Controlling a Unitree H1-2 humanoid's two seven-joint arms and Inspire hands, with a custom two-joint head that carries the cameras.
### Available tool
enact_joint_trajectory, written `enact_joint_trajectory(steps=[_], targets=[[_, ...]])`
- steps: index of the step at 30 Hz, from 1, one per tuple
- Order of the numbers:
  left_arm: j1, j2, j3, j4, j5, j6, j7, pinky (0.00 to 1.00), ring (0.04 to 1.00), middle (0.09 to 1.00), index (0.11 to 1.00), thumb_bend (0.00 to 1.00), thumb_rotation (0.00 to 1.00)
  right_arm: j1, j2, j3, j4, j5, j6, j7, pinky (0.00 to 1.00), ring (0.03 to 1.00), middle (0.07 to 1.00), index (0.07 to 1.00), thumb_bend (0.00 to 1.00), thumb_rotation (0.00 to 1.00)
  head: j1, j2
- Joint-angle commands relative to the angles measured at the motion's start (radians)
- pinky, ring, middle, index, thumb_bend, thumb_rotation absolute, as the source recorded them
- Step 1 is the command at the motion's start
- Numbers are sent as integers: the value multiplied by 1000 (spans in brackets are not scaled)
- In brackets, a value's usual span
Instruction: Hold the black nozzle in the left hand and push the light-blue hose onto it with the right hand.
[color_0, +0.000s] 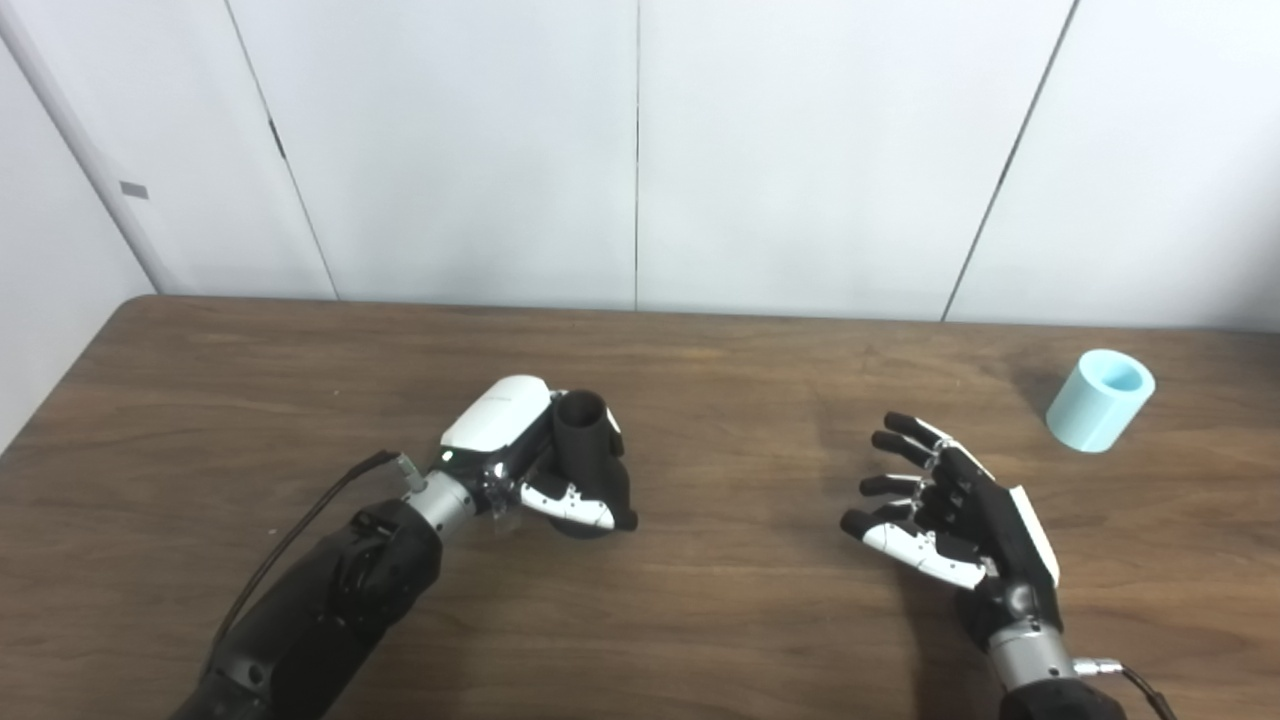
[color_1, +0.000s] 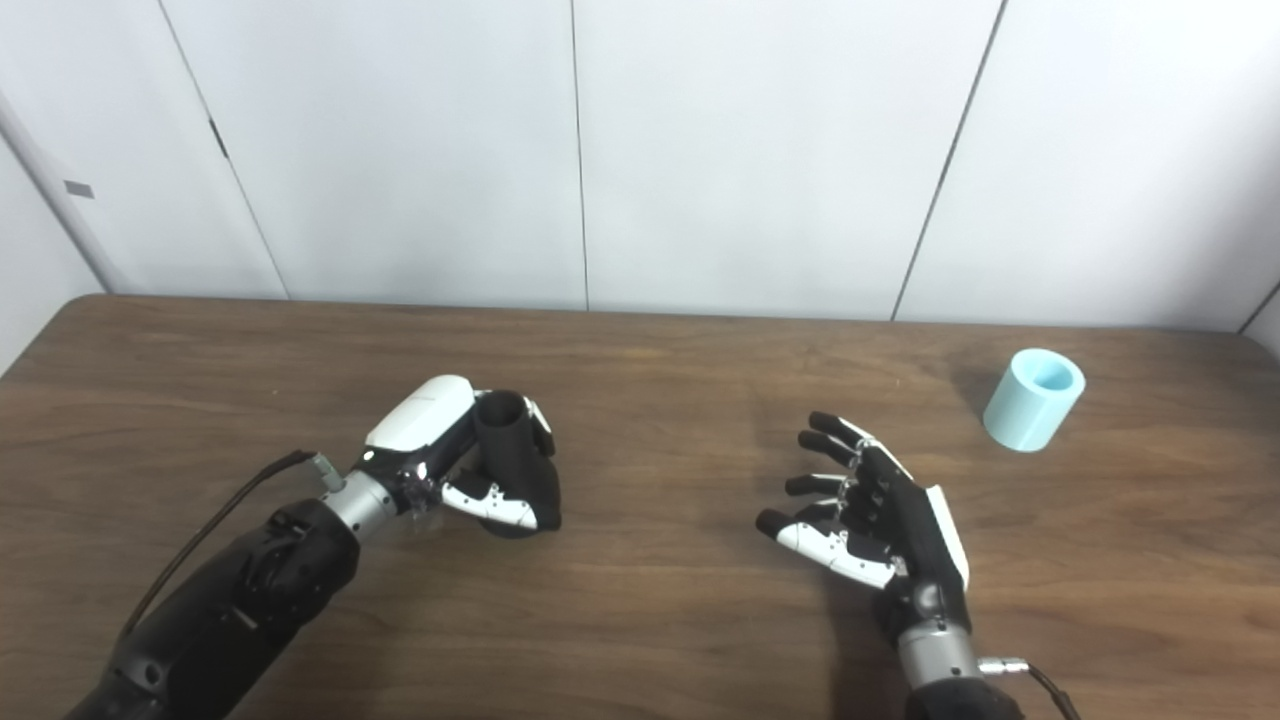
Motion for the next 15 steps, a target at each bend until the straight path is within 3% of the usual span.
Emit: enact_joint_trajectory(steps=[1,10,15], targets=[[69,50,-70,63,100,139,-190,460,561,617,652,903,0,-31,-11,-6,-42,10,-34,10,422,582,765,769,676,106,0,3],[61,56,-85,66,133,150,-228,536,622,666,664,910,0,-33,-3,-14,-46,25,-24,6,417,582,762,765,687,105,-3,8],[60,58,-87,61,138,169,-248,458,549,608,670,898,0,-35,-4,-17,-50,35,-20,8,407,582,767,766,673,82,-1,17]])
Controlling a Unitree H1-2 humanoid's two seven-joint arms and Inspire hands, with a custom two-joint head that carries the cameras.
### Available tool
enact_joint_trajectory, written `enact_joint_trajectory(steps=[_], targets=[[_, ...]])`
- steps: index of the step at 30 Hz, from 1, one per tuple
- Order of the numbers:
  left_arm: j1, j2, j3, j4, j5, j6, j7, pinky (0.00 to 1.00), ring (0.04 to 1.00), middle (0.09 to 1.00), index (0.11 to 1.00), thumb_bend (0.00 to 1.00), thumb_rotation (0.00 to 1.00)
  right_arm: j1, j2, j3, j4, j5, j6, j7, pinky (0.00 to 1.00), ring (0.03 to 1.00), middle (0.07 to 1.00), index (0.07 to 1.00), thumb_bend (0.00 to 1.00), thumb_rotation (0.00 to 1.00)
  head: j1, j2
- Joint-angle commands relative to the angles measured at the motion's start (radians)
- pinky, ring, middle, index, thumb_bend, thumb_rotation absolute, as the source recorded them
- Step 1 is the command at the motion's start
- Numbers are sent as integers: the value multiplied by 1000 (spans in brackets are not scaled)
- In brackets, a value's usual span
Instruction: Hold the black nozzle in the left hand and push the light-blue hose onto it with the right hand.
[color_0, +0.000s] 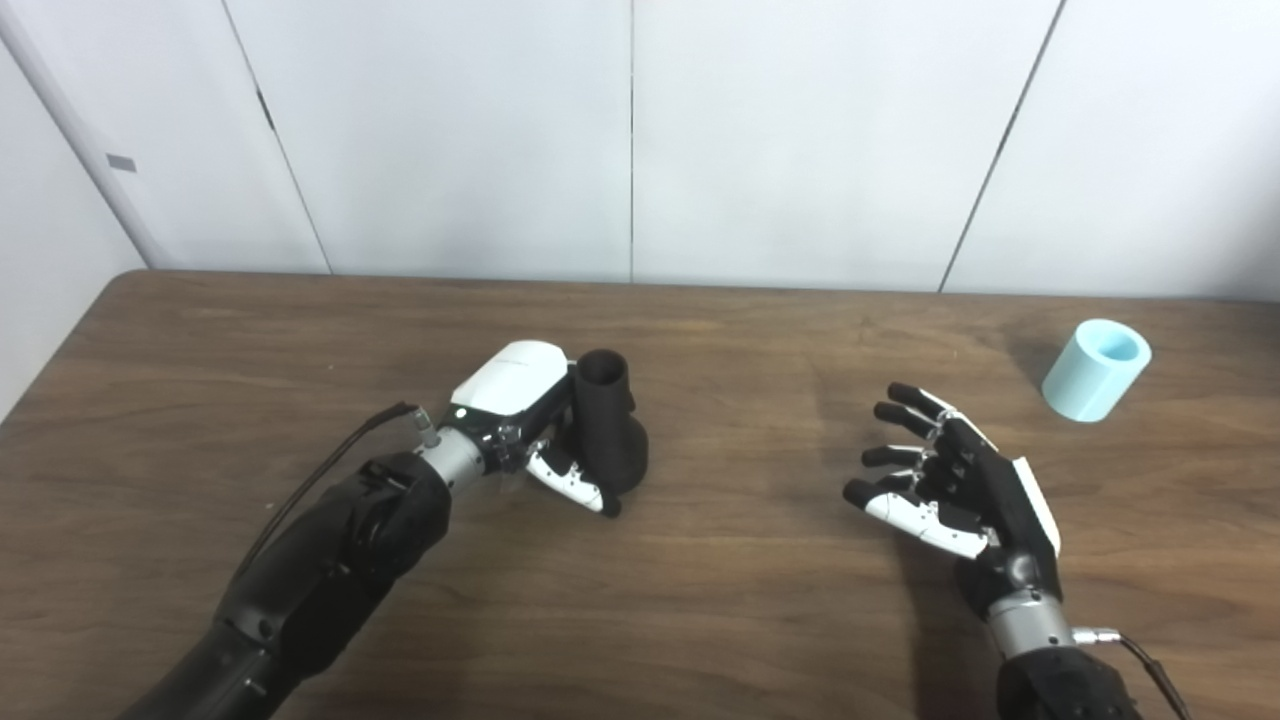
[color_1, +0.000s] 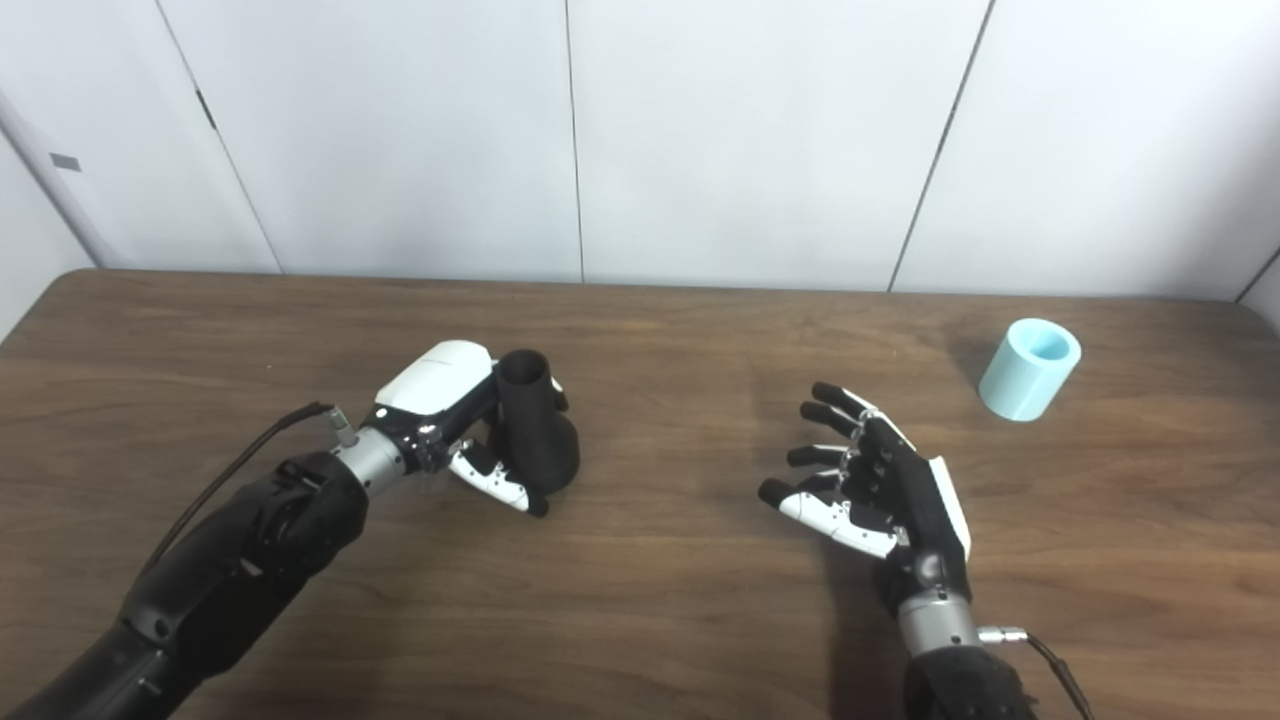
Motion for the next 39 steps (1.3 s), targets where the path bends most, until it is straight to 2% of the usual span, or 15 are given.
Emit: enact_joint_trajectory(steps=[1,4,9,11,12,13,15,21,27,31,34,37,38,39], targets=[[90,50,-65,84,71,117,-185,434,528,589,670,898,0,-35,-7,-10,-47,19,-27,9,407,583,767,767,673,86,3,1],[90,54,-71,78,76,119,-196,357,452,523,669,899,0,-35,-8,-10,-52,19,-21,8,415,586,768,768,684,99,5,4],[90,57,-78,75,72,121,-200,464,532,596,651,844,0,-36,-8,-11,-56,26,-16,12,412,587,769,768,670,71,6,5],[98,52,-68,73,57,113,-188,459,515,582,626,819,0,-34,-7,-10,-65,25,-6,11,413,588,769,768,667,70,6,9],[102,48,-63,80,49,100,-172,442,495,523,577,673,0,-34,-6,-9,-70,23,1,8,414,590,769,767,666,66,6,9],[105,44,-60,89,45,87,-157,447,490,493,537,584,0,-34,-5,-9,-73,23,5,6,415,589,769,766,666,62,6,9],[113,36,-50,109,26,45,-120,435,436,491,518,524,0,-34,-7,-6,-73,15,4,4,415,590,769,768,661,63,6,12],[124,14,-43,150,23,-11,-64,399,412,475,502,505,0,-33,-5,-6,-79,14,14,1,419,589,770,769,644,56,5,16],[127,0,-52,172,34,-23,-38,425,434,503,477,505,0,-35,-5,-7,-79,18,14,2,423,590,765,767,637,49,3,17],[130,-7,-64,190,47,-34,-17,368,401,464,519,502,0,-35,-12,-6,-77,13,9,5,434,599,769,769,632,68,4,22],[137,-10,-70,194,59,-51,9,372,404,476,515,503,0,-35,-12,-7,-80,12,13,3,435,599,770,768,631,57,4,23],[146,-23,-72,212,56,-88,56,350,384,467,523,501,0,-35,-15,-8,-75,18,3,9,431,596,772,769,638,68,-1,20],[148,-29,-75,217,61,-98,76,310,366,450,526,498,0,-36,-15,-9,-73,21,2,10,427,595,772,768,638,59,-1,20],[150,-38,-80,221,67,-100,90,280,384,471,507,502,0,-36,-15,-10,-71,25,1,10,425,594,772,767,638,53,-12,15]])
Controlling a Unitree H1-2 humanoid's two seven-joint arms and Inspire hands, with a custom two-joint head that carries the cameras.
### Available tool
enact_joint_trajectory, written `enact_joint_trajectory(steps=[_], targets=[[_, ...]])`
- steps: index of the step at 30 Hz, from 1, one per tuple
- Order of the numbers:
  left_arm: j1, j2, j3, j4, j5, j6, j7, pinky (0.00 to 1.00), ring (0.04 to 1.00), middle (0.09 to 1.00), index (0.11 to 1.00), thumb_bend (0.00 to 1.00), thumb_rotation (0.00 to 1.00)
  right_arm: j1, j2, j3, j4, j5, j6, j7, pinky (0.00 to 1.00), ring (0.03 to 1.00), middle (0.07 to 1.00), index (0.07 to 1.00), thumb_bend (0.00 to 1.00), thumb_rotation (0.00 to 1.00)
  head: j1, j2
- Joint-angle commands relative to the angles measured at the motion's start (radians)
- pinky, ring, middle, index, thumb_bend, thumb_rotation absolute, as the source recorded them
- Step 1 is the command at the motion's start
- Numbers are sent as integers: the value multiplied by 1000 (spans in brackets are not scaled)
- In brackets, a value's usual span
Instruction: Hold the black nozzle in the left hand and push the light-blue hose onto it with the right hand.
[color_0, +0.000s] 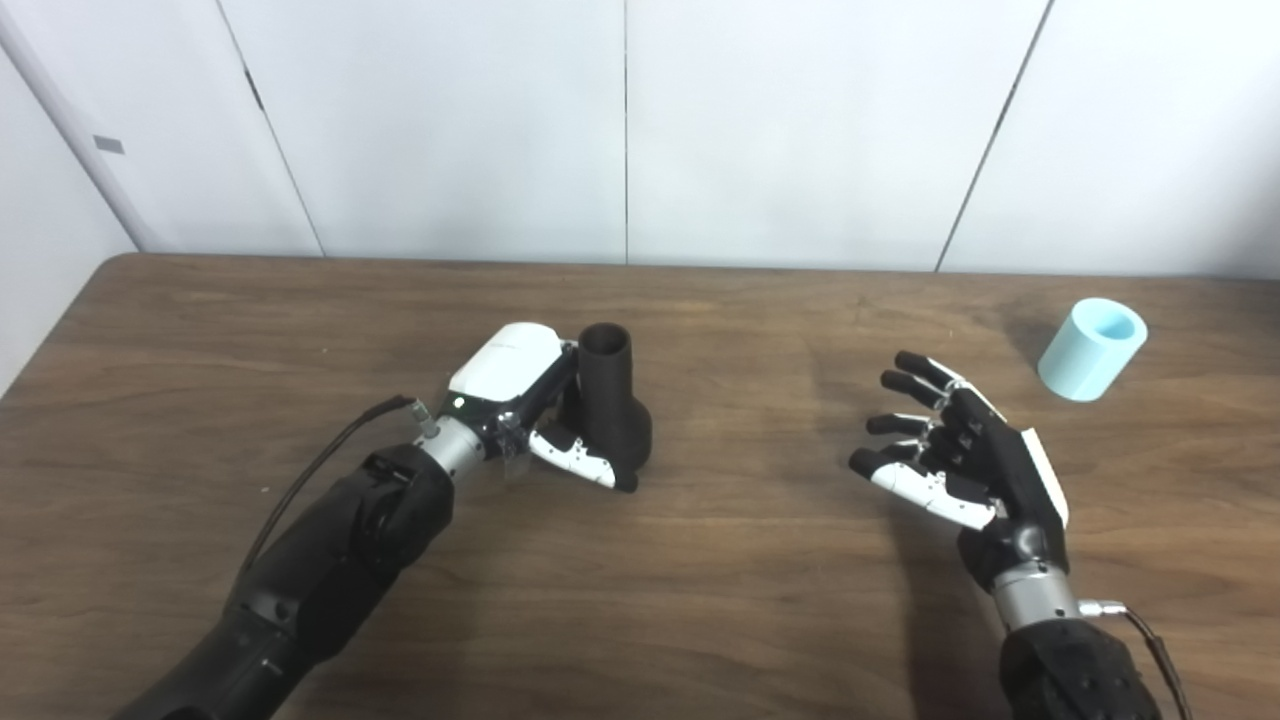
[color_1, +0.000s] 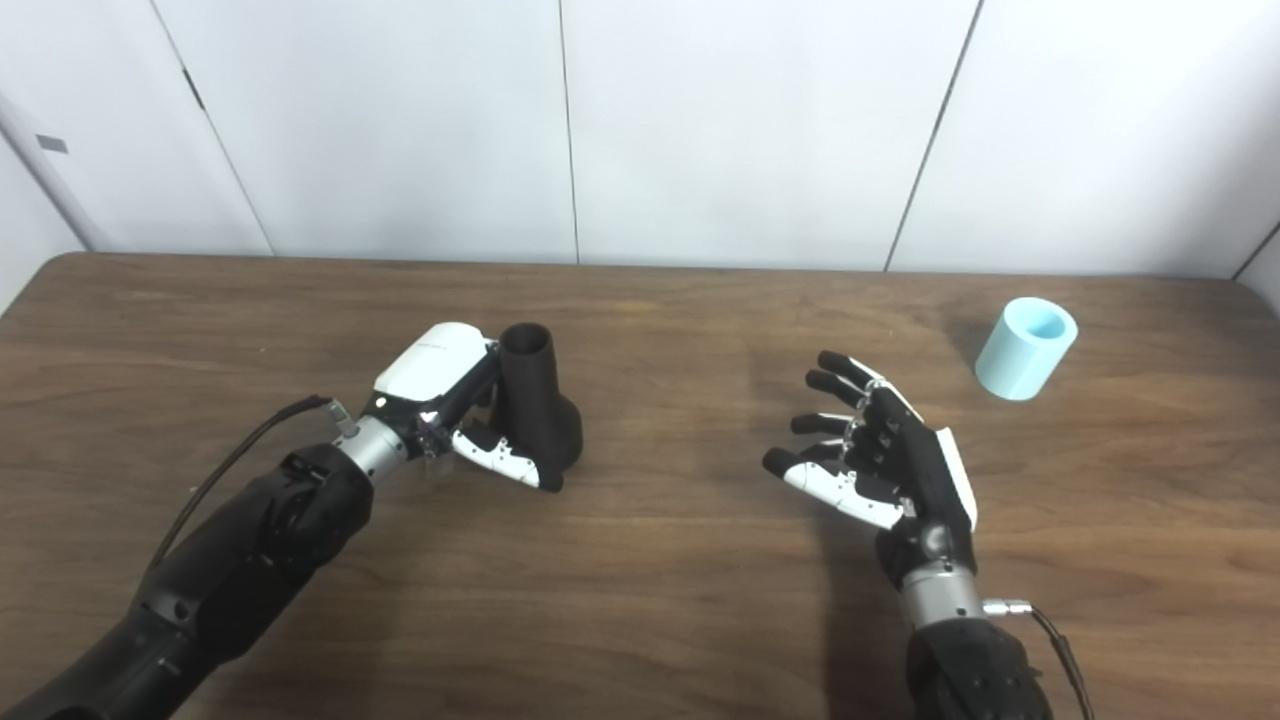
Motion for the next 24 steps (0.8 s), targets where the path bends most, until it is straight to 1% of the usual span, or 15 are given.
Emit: enact_joint_trajectory(steps=[1,2,3,5,6,8,11,12,15,17,18,21,22,23,24], targets=[[141,-15,-82,96,45,0,-90,256,390,482,497,503,0,-27,-11,-4,-31,3,-33,9,423,592,772,765,643,52,-11,-3],[142,-25,-85,100,41,-4,-87,247,362,453,518,498,0,-27,-11,-3,-30,0,-33,9,420,589,767,762,651,62,-11,-3],[141,-39,-89,109,37,-15,-80,243,353,443,524,496,0,-26,-11,-1,-26,-3,-38,8,419,588,766,761,653,65,-40,-15],[137,-71,-99,125,31,-46,-64,349,368,461,516,499,0,-25,-7,2,-20,-5,-48,7,417,581,762,760,666,83,-56,-22],[131,-89,-108,136,33,-68,-51,365,374,469,507,501,0,-24,-4,4,-18,-9,-51,4,413,577,758,759,686,105,-75,-29],[118,-121,-127,158,41,-108,-26,352,372,461,506,501,0,-24,-1,6,-16,-14,-57,1,409,572,759,763,695,118,-88,-36],[98,-164,-160,191,61,-136,6,334,370,460,532,498,0,-26,3,1,-18,-11,-65,-4,411,578,763,769,667,103,-117,-47],[91,-178,-170,205,67,-144,17,339,373,465,523,500,0,-28,1,-3,-16,-13,-71,-6,416,582,763,771,661,102,-134,-50],[72,-207,-194,242,73,-173,28,346,379,456,513,501,0,-41,-19,-23,-20,0,-77,0,423,593,771,775,664,121,-174,-57],[60,-219,-213,270,77,-184,28,358,395,473,506,503,0,-55,-42,-47,-19,6,-77,0,437,603,774,775,699,159,-207,-64],[56,-224,-221,285,79,-194,31,353,394,471,508,503,0,-63,-57,-57,-14,3,-86,3,438,597,771,774,714,171,-207,-64],[46,-234,-243,335,91,-222,56,321,381,463,531,499,0,-88,-102,-86,-2,4,-107,11,450,592,768,773,727,164,-246,-74],[42,-237,-252,355,101,-229,70,320,381,466,533,499,0,-98,-116,-94,-7,6,-104,12,453,586,762,768,737,171,-273,-80],[38,-238,-263,378,111,-236,87,298,378,464,530,499,0,-110,-126,-100,-28,9,-86,10,455,582,757,763,748,172,-273,-80],[33,-238,-275,399,122,-241,98,277,380,461,523,500,0,-121,-136,-105,-54,6,-60,7,455,581,756,757,747,166,-295,-86]])
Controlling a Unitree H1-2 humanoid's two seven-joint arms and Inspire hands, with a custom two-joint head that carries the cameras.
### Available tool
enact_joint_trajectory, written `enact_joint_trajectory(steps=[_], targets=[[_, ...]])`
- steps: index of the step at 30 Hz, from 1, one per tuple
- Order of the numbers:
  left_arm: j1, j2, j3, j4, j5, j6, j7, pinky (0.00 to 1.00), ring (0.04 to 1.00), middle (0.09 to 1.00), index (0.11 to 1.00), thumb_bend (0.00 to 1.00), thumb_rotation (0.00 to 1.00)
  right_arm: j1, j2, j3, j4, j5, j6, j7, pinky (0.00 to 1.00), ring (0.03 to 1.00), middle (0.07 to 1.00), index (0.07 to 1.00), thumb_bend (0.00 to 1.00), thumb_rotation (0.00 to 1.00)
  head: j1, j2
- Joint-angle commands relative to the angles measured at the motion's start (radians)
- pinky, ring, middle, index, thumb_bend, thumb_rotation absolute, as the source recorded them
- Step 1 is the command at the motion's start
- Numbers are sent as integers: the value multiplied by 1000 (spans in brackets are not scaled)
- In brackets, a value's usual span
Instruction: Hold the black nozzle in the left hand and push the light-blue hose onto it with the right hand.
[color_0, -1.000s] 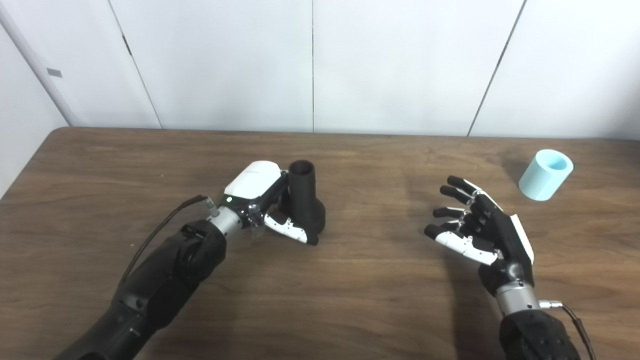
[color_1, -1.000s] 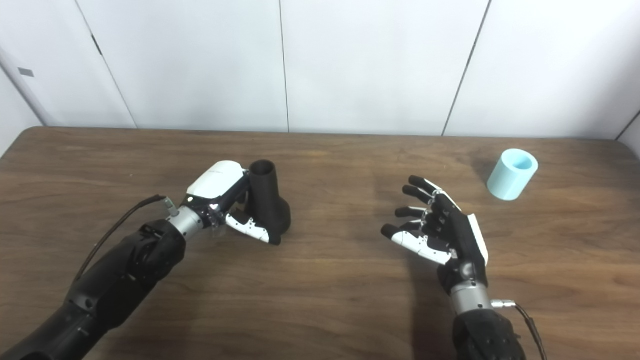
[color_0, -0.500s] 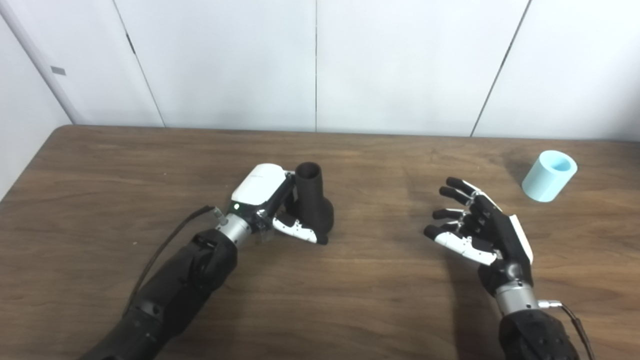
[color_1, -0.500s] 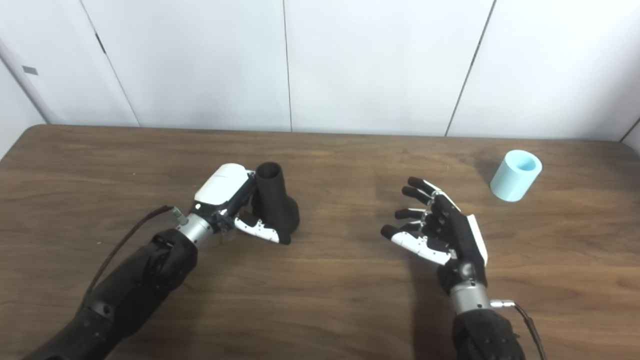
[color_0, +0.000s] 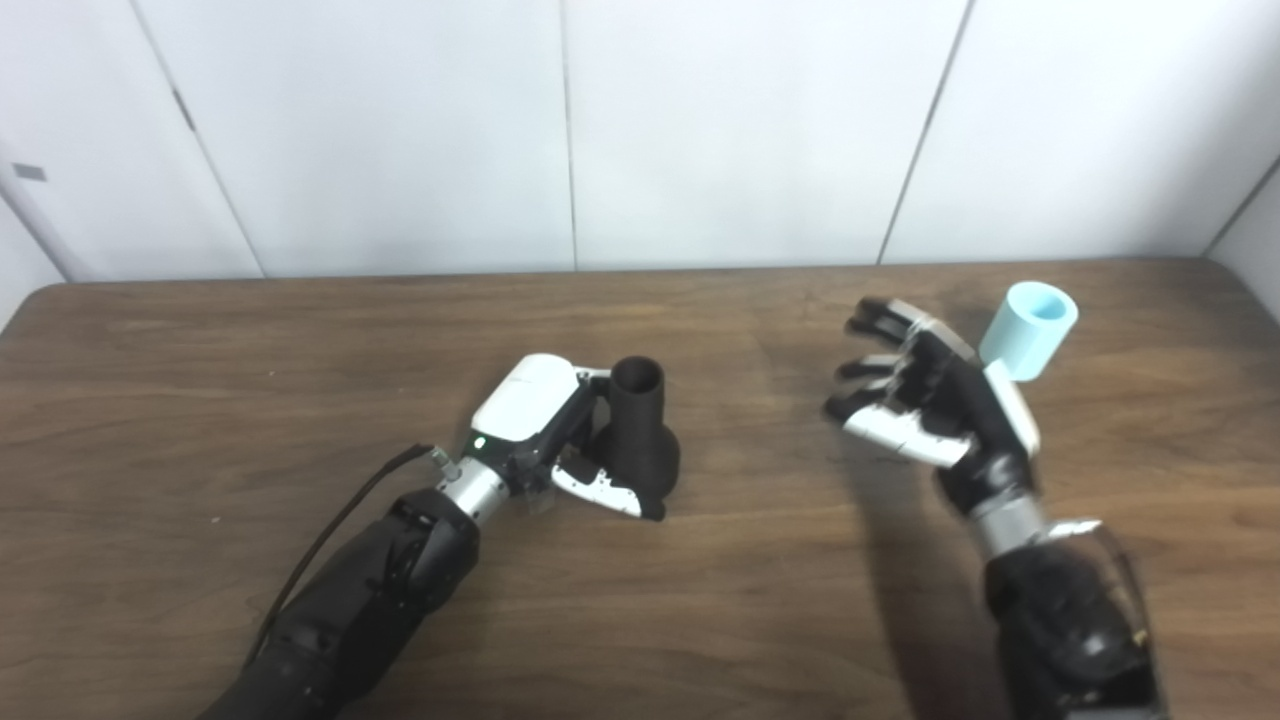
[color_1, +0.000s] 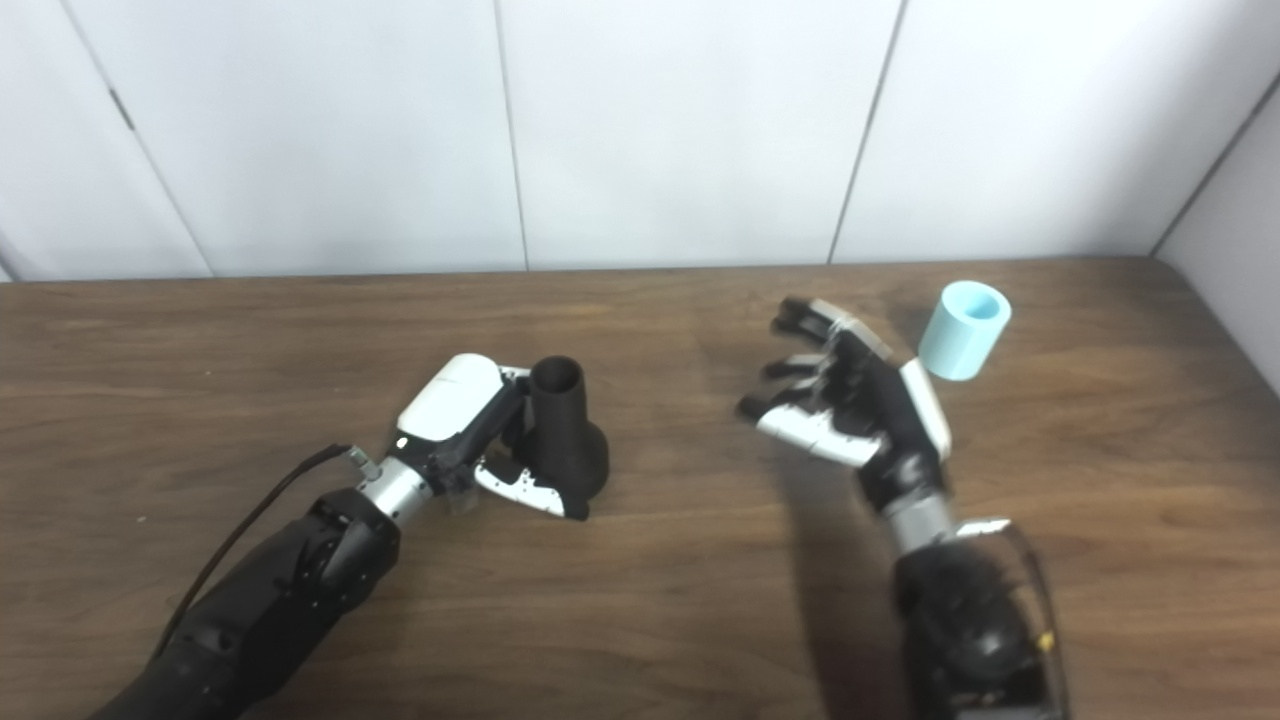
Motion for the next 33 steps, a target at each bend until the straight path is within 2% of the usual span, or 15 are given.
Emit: enact_joint_trajectory(steps=[1,4,6,9,11,13,14,18,20,23,27,31,33], targets=[[135,-66,-133,147,111,-20,-81,276,384,463,522,500,0,-61,-21,-11,-92,-4,5,1,459,585,758,757,738,154,-12,-5],[127,-53,-164,170,131,-21,-74,294,383,466,531,499,0,-94,-55,-29,-147,-38,54,-17,444,597,754,747,730,131,-52,-20],[125,-37,-182,170,138,-22,-70,305,384,463,533,499,0,-127,-73,-49,-195,-52,117,-31,437,602,752,739,718,118,-105,-42],[120,-24,-198,190,136,-35,-56,310,381,461,532,499,0,-165,-93,-73,-234,-73,184,-41,478,626,774,759,676,76,-168,-70],[120,-20,-201,200,127,-34,-62,304,373,461,534,498,0,-194,-130,-102,-236,-85,200,-40,520,654,778,773,694,112,-189,-82],[120,-14,-204,203,126,-35,-59,309,371,472,535,497,0,-219,-166,-135,-204,-85,190,-41,533,661,790,789,687,76,-231,-104],[120,-11,-206,204,127,-38,-51,299,363,468,540,496,0,-228,-190,-150,-176,-95,176,-44,554,674,784,786,710,101,-236,-107],[120,-6,-213,217,104,-46,-58,254,344,456,539,494,0,-263,-276,-193,-52,-143,143,-66,735,751,792,776,809,193,-288,-144],[118,-5,-220,224,105,-46,-58,285,351,462,539,495,0,-271,-316,-192,10,-176,123,-74,784,812,830,789,829,230,-299,-153],[114,1,-240,228,102,-47,-38,311,360,472,535,496,0,-280,-373,-181,84,-190,112,-54,834,890,887,822,846,223,-311,-165],[115,9,-243,222,90,-47,-53,344,367,478,512,499,0,-288,-431,-166,184,-174,110,-10,851,920,941,874,860,234,-315,-169],[115,17,-253,213,87,-47,-47,346,367,456,505,500,0,-302,-454,-161,286,-145,88,22,899,962,988,917,910,255,-314,-170],[115,22,-254,205,82,-47,-54,355,372,462,502,501,0,-308,-465,-155,332,-126,79,50,894,966,997,939,899,250,-313,-171]])
